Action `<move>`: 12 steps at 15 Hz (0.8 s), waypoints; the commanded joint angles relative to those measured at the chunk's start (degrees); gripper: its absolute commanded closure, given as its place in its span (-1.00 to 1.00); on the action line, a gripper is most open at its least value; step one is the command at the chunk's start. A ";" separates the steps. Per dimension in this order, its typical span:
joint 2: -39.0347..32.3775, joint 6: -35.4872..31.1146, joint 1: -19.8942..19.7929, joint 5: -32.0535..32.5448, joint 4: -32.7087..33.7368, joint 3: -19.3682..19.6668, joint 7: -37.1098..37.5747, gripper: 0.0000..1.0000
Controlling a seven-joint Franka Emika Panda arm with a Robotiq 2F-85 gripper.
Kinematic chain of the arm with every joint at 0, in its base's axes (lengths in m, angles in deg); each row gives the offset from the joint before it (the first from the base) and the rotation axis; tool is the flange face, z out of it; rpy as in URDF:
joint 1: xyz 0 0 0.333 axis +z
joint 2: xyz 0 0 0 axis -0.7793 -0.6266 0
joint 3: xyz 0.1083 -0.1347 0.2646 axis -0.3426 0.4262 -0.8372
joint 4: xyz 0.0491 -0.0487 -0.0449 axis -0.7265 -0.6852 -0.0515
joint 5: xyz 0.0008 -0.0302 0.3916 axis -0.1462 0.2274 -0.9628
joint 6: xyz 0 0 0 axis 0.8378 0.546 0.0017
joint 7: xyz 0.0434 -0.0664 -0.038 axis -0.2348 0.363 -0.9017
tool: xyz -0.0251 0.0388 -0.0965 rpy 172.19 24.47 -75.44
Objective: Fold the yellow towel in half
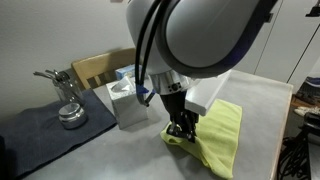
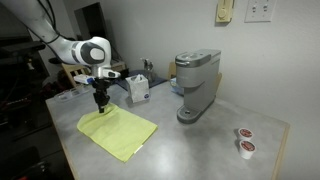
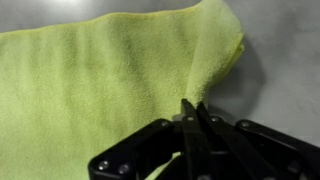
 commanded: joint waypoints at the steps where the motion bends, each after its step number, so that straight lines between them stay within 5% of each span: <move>1: 2.23 0.06 -0.76 1.98 -2.20 0.47 1.05 0.98; 12: 5.41 0.88 -2.68 4.41 -4.26 2.65 2.57 0.98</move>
